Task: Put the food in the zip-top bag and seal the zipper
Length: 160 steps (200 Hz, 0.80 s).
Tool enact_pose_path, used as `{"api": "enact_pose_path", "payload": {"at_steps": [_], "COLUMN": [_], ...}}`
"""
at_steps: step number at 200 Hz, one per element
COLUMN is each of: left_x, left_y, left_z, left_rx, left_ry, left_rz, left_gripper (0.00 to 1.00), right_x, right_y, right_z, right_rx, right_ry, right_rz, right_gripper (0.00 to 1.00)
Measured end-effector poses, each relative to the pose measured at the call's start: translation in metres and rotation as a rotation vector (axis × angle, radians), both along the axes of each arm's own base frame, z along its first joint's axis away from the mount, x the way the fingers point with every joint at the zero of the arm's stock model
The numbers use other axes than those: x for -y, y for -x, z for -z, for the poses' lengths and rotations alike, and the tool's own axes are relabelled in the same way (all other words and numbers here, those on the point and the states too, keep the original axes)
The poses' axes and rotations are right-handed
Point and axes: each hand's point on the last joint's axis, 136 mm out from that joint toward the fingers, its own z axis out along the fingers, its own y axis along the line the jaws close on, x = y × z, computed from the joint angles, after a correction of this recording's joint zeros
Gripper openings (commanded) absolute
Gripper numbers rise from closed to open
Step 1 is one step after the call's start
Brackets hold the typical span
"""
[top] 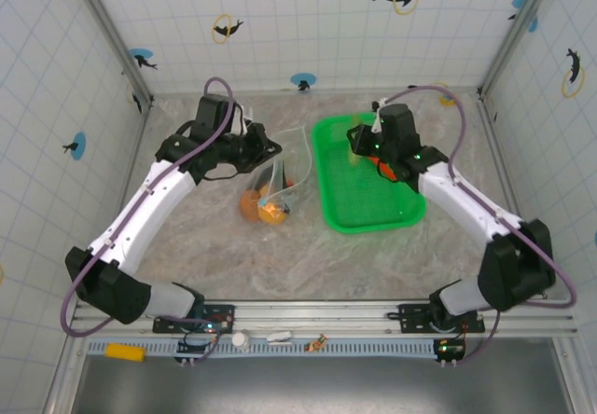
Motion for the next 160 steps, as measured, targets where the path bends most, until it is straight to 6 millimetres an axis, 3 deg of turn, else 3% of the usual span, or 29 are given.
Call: {"api": "enact_pose_path", "payload": {"at_steps": [40, 79, 111, 160], "left_x": [0.007, 0.010, 0.011, 0.011], "left_y": [-0.006, -0.011, -0.011, -0.011], "left_z": [-0.004, -0.014, -0.015, -0.015], "left_rx": [0.000, 0.009, 0.007, 0.001], "left_ry": [0.068, 0.111, 0.118, 0.122], "left_rz": [-0.026, -0.041, -0.043, -0.048], "left_gripper": [0.00, 0.00, 0.00, 0.00], "right_x": [-0.037, -0.086, -0.104, -0.106], "right_y": [0.026, 0.062, 0.074, 0.054], "right_z": [-0.090, -0.127, -0.124, -0.076], "right_rx": [0.238, 0.376, 0.449, 0.398], "right_ry": [-0.203, -0.284, -0.271, -0.247], "right_rz": [-0.095, -0.241, -0.274, -0.165], "right_gripper": [0.29, 0.28, 0.30, 0.32]}}
